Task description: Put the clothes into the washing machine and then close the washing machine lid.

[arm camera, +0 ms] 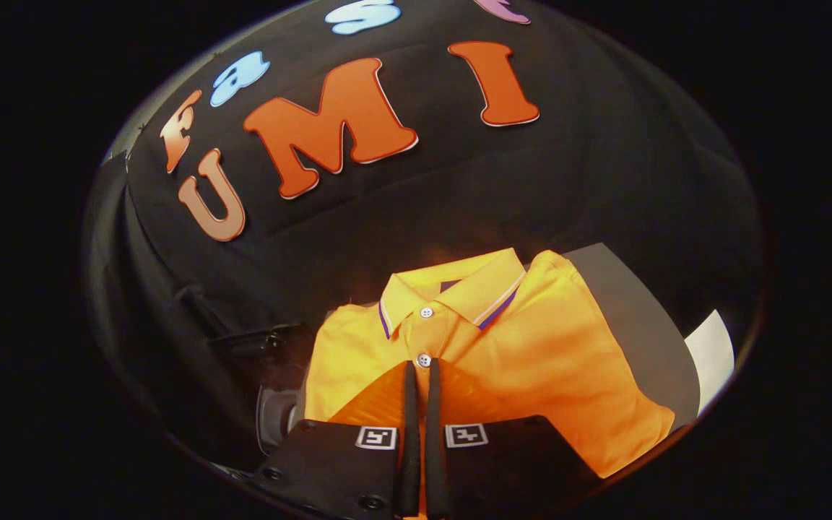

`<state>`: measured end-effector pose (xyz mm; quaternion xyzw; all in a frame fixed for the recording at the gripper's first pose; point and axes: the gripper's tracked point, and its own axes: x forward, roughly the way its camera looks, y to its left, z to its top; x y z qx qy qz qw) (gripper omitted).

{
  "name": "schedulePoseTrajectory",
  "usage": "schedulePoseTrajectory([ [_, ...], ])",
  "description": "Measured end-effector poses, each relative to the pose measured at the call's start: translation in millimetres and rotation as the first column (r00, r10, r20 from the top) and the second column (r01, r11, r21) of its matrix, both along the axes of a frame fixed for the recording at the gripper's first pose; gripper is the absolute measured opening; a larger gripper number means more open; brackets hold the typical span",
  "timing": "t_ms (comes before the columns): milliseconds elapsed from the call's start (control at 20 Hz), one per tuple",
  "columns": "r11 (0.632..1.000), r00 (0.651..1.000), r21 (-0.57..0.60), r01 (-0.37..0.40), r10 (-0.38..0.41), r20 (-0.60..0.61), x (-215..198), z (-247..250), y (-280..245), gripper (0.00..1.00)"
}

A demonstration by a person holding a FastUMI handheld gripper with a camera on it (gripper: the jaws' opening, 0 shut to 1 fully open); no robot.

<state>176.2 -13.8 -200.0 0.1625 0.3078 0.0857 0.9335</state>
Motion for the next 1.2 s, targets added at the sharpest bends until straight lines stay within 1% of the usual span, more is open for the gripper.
schedulePoseTrajectory([
  [150, 0.998, 0.998, 0.069, -0.011, 0.006, 0.063, 1, 22, 5, 0.11],
  [300, 0.991, 0.993, 0.127, -0.043, 0.028, 0.118, -10, 53, 28, 0.11],
  [550, 0.982, 0.978, 0.155, -0.109, 0.078, 0.192, -34, 92, 68, 0.11],
  [700, 0.974, 0.969, 0.17, -0.146, 0.106, 0.223, -50, 114, 108, 0.11],
  [800, 0.97, 0.965, 0.165, -0.176, 0.137, 0.226, -64, 118, 140, 0.11],
  [950, 0.954, 0.955, 0.2, -0.223, 0.172, 0.244, -79, 129, 187, 0.11],
  [1200, 0.932, 0.934, 0.195, -0.305, 0.253, 0.252, -90, 126, 263, 0.11],
])
